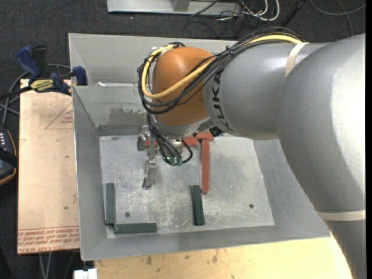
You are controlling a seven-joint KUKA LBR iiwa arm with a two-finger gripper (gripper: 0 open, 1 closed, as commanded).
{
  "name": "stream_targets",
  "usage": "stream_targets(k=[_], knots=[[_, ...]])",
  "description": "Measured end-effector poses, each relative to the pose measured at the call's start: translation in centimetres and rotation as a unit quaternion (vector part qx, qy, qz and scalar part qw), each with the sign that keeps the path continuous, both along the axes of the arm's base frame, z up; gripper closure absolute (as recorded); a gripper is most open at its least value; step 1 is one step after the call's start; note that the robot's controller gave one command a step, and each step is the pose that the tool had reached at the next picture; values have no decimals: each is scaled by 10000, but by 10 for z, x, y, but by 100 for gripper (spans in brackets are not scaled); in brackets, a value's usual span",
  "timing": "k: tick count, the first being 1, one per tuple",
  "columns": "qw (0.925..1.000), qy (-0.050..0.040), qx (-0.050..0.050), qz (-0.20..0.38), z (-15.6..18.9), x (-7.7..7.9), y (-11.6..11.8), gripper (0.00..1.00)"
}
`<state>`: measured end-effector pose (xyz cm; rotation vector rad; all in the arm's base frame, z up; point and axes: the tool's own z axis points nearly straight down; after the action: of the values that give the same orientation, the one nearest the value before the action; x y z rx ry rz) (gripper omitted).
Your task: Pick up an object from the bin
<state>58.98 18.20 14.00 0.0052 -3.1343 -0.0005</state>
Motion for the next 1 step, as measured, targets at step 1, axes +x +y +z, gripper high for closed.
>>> stream_targets(k=[1], knots=[[9993,-75,14,371,48,21,11,0]])
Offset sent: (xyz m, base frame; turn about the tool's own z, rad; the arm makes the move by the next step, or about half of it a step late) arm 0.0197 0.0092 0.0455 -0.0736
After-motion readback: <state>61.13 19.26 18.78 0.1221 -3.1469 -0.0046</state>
